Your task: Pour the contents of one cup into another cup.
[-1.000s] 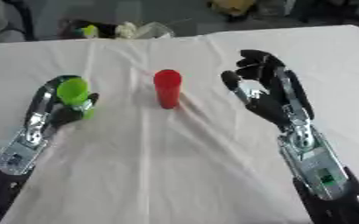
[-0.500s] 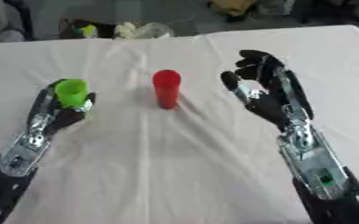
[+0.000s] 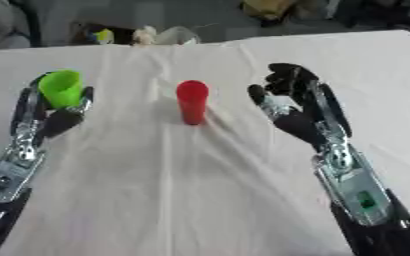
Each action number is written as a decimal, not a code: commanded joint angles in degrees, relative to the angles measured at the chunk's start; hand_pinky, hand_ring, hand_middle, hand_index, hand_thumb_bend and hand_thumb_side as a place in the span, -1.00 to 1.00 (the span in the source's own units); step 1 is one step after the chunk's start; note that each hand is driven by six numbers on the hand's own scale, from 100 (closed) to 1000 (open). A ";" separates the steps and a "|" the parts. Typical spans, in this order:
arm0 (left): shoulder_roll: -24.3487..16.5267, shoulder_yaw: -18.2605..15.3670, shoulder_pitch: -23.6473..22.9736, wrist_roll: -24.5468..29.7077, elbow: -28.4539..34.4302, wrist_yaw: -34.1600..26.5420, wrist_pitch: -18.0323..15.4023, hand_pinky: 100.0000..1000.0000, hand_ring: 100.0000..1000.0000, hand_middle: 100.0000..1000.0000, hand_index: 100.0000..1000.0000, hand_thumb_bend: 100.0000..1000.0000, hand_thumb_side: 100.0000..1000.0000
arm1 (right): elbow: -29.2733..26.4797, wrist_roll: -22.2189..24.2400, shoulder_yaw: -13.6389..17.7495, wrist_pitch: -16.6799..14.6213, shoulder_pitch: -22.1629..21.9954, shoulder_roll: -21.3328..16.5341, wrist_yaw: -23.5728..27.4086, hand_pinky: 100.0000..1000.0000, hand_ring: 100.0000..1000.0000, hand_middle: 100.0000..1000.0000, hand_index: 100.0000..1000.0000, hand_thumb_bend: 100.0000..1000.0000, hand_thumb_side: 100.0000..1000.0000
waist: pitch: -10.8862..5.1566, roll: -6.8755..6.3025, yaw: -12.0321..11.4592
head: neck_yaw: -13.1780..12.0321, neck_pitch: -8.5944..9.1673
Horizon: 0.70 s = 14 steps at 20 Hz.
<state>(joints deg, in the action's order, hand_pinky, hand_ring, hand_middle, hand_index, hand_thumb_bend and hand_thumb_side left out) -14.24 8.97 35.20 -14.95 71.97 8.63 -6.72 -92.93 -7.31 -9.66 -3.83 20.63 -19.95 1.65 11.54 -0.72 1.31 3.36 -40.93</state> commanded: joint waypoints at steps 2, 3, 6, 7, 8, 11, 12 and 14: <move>-2.20 0.24 -0.44 0.34 6.78 -1.66 1.03 -1.00 -0.48 -0.58 0.25 -1.00 -0.83 | 2.92 0.61 -0.55 -0.20 1.29 -1.54 0.35 0.40 0.23 0.15 0.49 -0.08 -0.31 | -1.27 -0.06 -0.51 | 0.49 0.29; -2.32 0.40 -0.75 0.45 7.92 -1.99 1.26 -1.00 -0.48 -0.59 0.25 -1.00 -0.83 | 3.89 0.78 -0.78 -0.23 1.63 -1.67 0.26 0.39 0.23 0.15 0.48 -0.08 -0.33 | -1.31 -0.09 -0.70 | 0.61 0.28; -2.57 0.83 -1.35 0.80 11.07 -3.04 1.84 -1.00 -0.48 -0.59 0.25 -1.00 -0.82 | 6.73 1.08 -1.50 -0.40 2.98 -2.02 -0.46 0.39 0.23 0.15 0.49 -0.04 -0.35 | -1.40 -0.16 -1.31 | 0.96 0.29; -2.59 0.97 -1.49 0.92 11.96 -3.35 2.01 -1.00 -0.48 -0.59 0.25 -1.00 -0.82 | 7.59 1.04 -1.73 -0.46 3.56 -2.11 -0.97 0.39 0.24 0.16 0.49 -0.03 -0.37 | -1.42 -0.19 -1.54 | 1.11 0.30; -2.57 1.10 -1.63 1.06 12.70 -3.64 2.20 -1.00 -0.48 -0.59 0.25 -1.00 -0.82 | 8.39 0.94 -1.97 -0.56 4.12 -2.14 -1.58 0.39 0.25 0.17 0.50 -0.02 -0.39 | -1.43 -0.23 -1.73 | 1.25 0.34; -2.45 1.42 -1.94 1.51 14.32 -4.30 2.57 -1.00 -0.48 -0.58 0.25 -1.00 -0.82 | 10.63 0.73 -2.77 -0.90 5.76 -2.04 -3.42 0.39 0.27 0.18 0.50 0.03 -0.46 | -1.44 -0.33 -2.26 | 1.77 0.56; -2.38 1.53 -1.99 1.68 14.77 -4.51 2.63 -1.00 -0.48 -0.58 0.25 -1.00 -0.82 | 11.38 0.74 -3.06 -1.11 6.33 -1.94 -3.91 0.39 0.26 0.18 0.50 0.04 -0.48 | -1.44 -0.37 -2.50 | 2.02 0.71; -2.23 1.73 -1.99 2.00 15.53 -4.91 2.74 -1.00 -0.48 -0.58 0.25 -1.00 -0.82 | 13.17 0.70 -3.53 -1.52 7.42 -1.63 -4.78 0.40 0.27 0.18 0.50 0.05 -0.50 | -1.45 -0.50 -2.98 | 2.39 0.98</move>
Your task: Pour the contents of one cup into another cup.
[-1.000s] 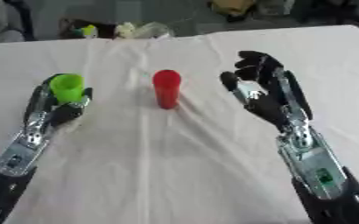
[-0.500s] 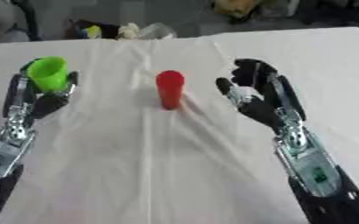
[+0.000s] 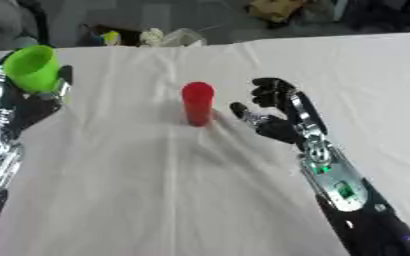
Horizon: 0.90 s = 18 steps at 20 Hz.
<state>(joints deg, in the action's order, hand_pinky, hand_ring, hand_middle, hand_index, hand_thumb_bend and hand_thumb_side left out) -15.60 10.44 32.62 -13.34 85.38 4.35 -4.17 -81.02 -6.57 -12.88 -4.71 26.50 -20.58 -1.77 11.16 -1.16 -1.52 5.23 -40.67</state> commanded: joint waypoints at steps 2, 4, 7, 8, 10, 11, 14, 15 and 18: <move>-0.68 0.48 0.68 0.67 2.69 -0.96 0.27 -1.00 -0.48 -0.58 0.25 -1.00 -0.82 | 3.04 -0.31 -0.61 -1.14 2.46 -0.56 -2.12 0.41 0.29 0.18 0.50 0.06 -0.54 | -1.04 -0.24 -0.66 | 0.86 1.00; -0.49 0.74 0.74 0.98 3.19 -1.42 0.36 -1.00 -0.48 -0.58 0.25 -1.00 -0.82 | 4.74 -0.61 -0.88 -1.71 3.32 -0.08 -2.79 0.44 0.34 0.19 0.50 0.07 -0.61 | -0.99 -0.43 -1.16 | 1.18 1.21; -0.17 1.01 0.80 1.31 3.82 -1.93 0.45 -1.00 -0.48 -0.58 0.25 -1.00 -0.82 | 7.25 -0.87 -1.13 -2.54 4.57 0.67 -3.63 0.51 0.44 0.22 0.52 0.05 -0.70 | -0.88 -0.62 -1.86 | 1.65 1.54; -0.05 1.11 0.82 1.43 4.01 -2.06 0.47 -1.00 -0.48 -0.58 0.25 -1.00 -0.82 | 8.07 -0.94 -1.15 -2.77 4.98 0.89 -3.91 0.56 0.50 0.26 0.53 0.04 -0.73 | -0.84 -0.68 -2.12 | 1.79 1.69; 0.08 1.27 0.83 1.64 4.39 -2.30 0.48 -1.00 -0.48 -0.58 0.25 -1.00 -0.82 | 9.64 -1.16 -1.04 -3.22 5.70 1.32 -4.51 0.58 0.52 0.27 0.53 0.04 -0.75 | -0.77 -0.80 -2.55 | 2.01 1.93; 0.09 1.34 0.84 1.74 4.58 -2.40 0.47 -1.00 -0.48 -0.59 0.25 -1.00 -0.82 | 10.37 -1.29 -0.96 -3.42 6.01 1.51 -4.78 0.58 0.52 0.27 0.53 0.04 -0.76 | -0.73 -0.86 -2.75 | 2.10 2.03; 0.14 1.45 0.91 1.97 5.02 -2.70 0.52 -1.00 -0.48 -0.59 0.25 -1.00 -0.81 | 12.19 -1.39 -0.95 -3.98 6.84 1.94 -5.54 0.58 0.52 0.27 0.54 0.04 -0.76 | -0.61 -1.01 -3.28 | 2.29 2.39; 0.18 1.49 0.96 2.05 5.11 -2.79 0.54 -1.00 -0.48 -0.59 0.25 -1.00 -0.81 | 12.75 -1.35 -0.97 -4.11 7.13 2.12 -5.78 0.58 0.52 0.27 0.54 0.04 -0.76 | -0.56 -1.06 -3.46 | 2.40 2.52; 0.45 1.63 1.11 2.27 5.13 -2.88 0.64 -1.00 -0.48 -0.59 0.25 -1.00 -0.82 | 14.23 -1.26 -1.05 -4.54 8.00 2.63 -6.42 0.57 0.52 0.26 0.54 0.03 -0.76 | -0.33 -1.15 -4.07 | 2.82 2.86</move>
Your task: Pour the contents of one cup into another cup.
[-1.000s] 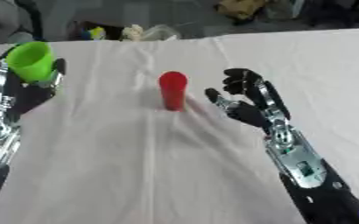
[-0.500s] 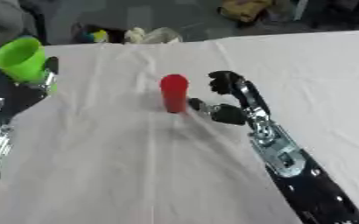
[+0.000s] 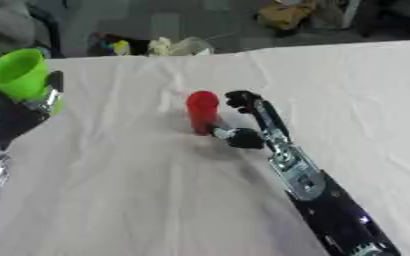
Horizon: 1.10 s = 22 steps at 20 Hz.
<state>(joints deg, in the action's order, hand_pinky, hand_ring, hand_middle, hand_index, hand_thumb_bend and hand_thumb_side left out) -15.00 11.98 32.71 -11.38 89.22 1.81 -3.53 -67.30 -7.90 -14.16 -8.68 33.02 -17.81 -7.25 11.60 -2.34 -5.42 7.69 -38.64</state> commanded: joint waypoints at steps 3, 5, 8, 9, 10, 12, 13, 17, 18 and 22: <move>0.17 0.29 1.09 0.59 1.33 -0.34 -0.06 -1.00 -0.48 -0.59 0.25 -1.00 -0.81 | 1.86 0.32 0.09 -0.93 2.37 0.38 -1.84 0.57 0.51 0.26 0.54 0.03 -0.77 | -0.51 -0.07 -0.85 | 0.55 1.10; 0.28 0.36 1.16 0.77 1.39 -0.38 -0.12 -1.00 -0.48 -0.59 0.25 -1.00 -0.81 | 2.61 0.41 0.09 -1.18 2.84 0.69 -2.36 0.57 0.52 0.26 0.54 0.04 -0.76 | -0.36 -0.17 -1.20 | 0.75 1.25; 0.42 0.43 1.29 1.00 1.58 -0.47 -0.20 -1.00 -0.48 -0.59 0.25 -1.00 -0.81 | 3.57 0.53 0.12 -1.52 3.53 1.05 -3.13 0.58 0.52 0.27 0.54 0.04 -0.75 | -0.19 -0.32 -1.64 | 0.94 1.56; 0.47 0.45 1.32 1.06 1.62 -0.53 -0.21 -1.00 -0.48 -0.59 0.25 -1.00 -0.81 | 3.87 0.57 0.12 -1.61 3.79 1.17 -3.37 0.58 0.52 0.26 0.54 0.04 -0.75 | -0.16 -0.35 -1.76 | 1.04 1.63; 0.50 0.46 1.34 1.11 1.63 -0.58 -0.21 -1.00 -0.48 -0.59 0.25 -1.00 -0.81 | 4.12 0.60 0.13 -1.69 4.01 1.30 -3.57 0.58 0.52 0.26 0.54 0.04 -0.75 | -0.14 -0.36 -1.83 | 1.13 1.68; 0.58 0.49 1.37 1.19 1.62 -0.63 -0.22 -1.00 -0.48 -0.59 0.25 -1.00 -0.81 | 4.52 0.67 0.13 -1.87 4.47 1.56 -3.88 0.58 0.51 0.26 0.54 0.04 -0.74 | -0.10 -0.35 -1.91 | 1.36 1.79; 0.62 0.51 1.39 1.23 1.61 -0.64 -0.23 -1.00 -0.48 -0.59 0.25 -1.00 -0.80 | 4.67 0.71 0.12 -1.96 4.70 1.70 -3.99 0.57 0.51 0.26 0.54 0.04 -0.74 | -0.09 -0.34 -1.93 | 1.43 1.85; 0.71 0.58 1.49 1.36 1.55 -0.66 -0.27 -1.00 -0.48 -0.59 0.25 -1.00 -0.79 | 5.48 0.97 0.03 -2.20 5.50 2.38 -4.39 0.56 0.49 0.24 0.54 0.08 -0.73 | -0.09 -0.33 -2.09 | 1.62 1.91; 0.73 0.59 1.52 1.38 1.56 -0.66 -0.28 -1.00 -0.48 -0.59 0.25 -1.00 -0.80 | 5.71 1.08 -0.02 -2.26 5.68 2.54 -4.52 0.56 0.48 0.23 0.53 0.04 -0.72 | -0.08 -0.33 -2.15 | 1.68 1.95; 0.85 0.64 1.66 1.46 1.58 -0.69 -0.30 -1.00 -0.48 -0.59 0.25 -1.00 -0.80 | 6.94 1.60 -0.31 -2.50 6.50 3.33 -5.39 0.53 0.43 0.16 0.49 0.01 -0.72 | -0.03 -0.35 -2.45 | 1.89 2.10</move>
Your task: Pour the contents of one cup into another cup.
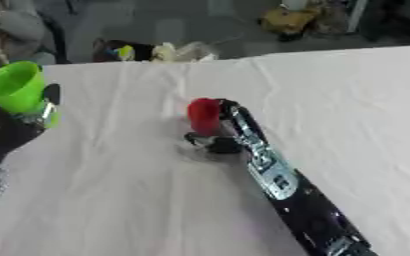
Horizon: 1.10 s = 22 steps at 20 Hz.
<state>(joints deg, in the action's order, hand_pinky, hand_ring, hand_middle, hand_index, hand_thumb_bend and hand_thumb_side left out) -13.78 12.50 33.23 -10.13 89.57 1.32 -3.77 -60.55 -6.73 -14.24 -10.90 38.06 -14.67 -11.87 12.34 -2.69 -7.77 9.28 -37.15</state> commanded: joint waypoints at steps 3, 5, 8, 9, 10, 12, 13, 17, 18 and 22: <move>-0.29 0.16 1.21 0.25 1.24 -0.25 -0.07 -1.00 -0.48 -0.59 0.25 -1.00 -0.79 | 1.20 0.76 -0.34 -0.40 2.07 0.78 -1.51 0.45 0.26 0.02 0.37 -0.07 -0.75 | -0.74 0.05 -0.29 | 0.42 0.65; -0.24 0.19 1.26 0.28 1.24 -0.29 -0.07 -1.00 -0.48 -0.59 0.25 -1.00 -0.79 | 1.84 0.83 -0.33 -0.43 2.42 1.13 -1.89 0.41 0.18 -0.08 0.28 -0.13 -0.77 | -0.72 0.09 -0.36 | 0.53 0.67; -0.18 0.22 1.32 0.31 1.23 -0.35 -0.08 -1.00 -0.48 -0.60 0.25 -1.00 -0.79 | 2.51 0.85 -0.36 -0.59 2.77 1.59 -2.15 0.30 0.06 -0.20 0.15 -0.28 -0.83 | -0.71 0.15 -0.41 | 0.63 0.77; -0.18 0.21 1.34 0.31 1.22 -0.37 -0.08 -1.00 -0.48 -0.60 0.25 -1.00 -0.78 | 2.69 0.86 -0.37 -0.63 2.83 1.69 -2.18 0.21 -0.04 -0.30 0.05 -0.40 -0.90 | -0.72 0.17 -0.42 | 0.63 0.75; -0.19 0.21 1.34 0.30 1.22 -0.39 -0.09 -1.00 -0.48 -0.60 0.25 -1.00 -0.78 | 2.86 0.87 -0.39 -0.63 2.87 1.77 -2.19 0.19 -0.06 -0.32 0.03 -0.44 -0.92 | -0.73 0.19 -0.42 | 0.63 0.75; -0.19 0.19 1.33 0.27 1.19 -0.45 -0.10 -1.00 -0.48 -0.60 0.25 -1.00 -0.78 | 3.16 0.93 -0.40 -0.50 2.90 1.92 -2.13 0.06 -0.17 -0.41 -0.06 -0.64 -1.00 | -0.74 0.24 -0.39 | 0.65 0.77; -0.20 0.18 1.34 0.27 1.18 -0.47 -0.11 -1.00 -0.49 -0.60 0.25 -1.00 -0.78 | 3.27 0.99 -0.42 -0.40 2.91 1.97 -2.05 -0.04 -0.25 -0.47 -0.11 -0.81 -1.00 | -0.74 0.27 -0.35 | 0.66 0.80; -0.26 0.13 1.36 0.23 1.21 -0.47 -0.16 -1.00 -0.49 -0.60 0.25 -1.00 -0.77 | 3.27 0.95 -0.41 0.04 2.85 2.04 -1.51 -0.20 -0.42 -0.57 -0.21 -1.00 -1.00 | -0.77 0.38 -0.14 | 0.66 0.86; -0.31 0.10 1.35 0.20 1.22 -0.47 -0.17 -1.00 -0.49 -0.60 0.25 -1.00 -0.77 | 3.10 0.82 -0.40 0.13 2.81 1.99 -1.28 -0.21 -0.43 -0.58 -0.22 -1.00 -1.00 | -0.78 0.41 -0.06 | 0.65 0.86; -0.72 -0.11 1.16 0.05 1.46 -0.51 -0.21 -1.00 -0.49 -0.60 0.25 -1.00 -0.76 | 1.19 -0.20 -0.32 0.62 2.68 1.38 0.47 -0.25 -0.46 -0.62 -0.25 -1.00 -1.00 | -1.00 0.54 0.47 | 0.50 0.76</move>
<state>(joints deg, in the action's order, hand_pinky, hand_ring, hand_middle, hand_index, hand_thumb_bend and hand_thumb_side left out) -13.55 12.81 33.34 -9.94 89.60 1.00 -3.81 -58.50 -6.67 -14.50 -10.59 40.43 -12.80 -12.12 12.33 -2.18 -7.27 9.78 -37.10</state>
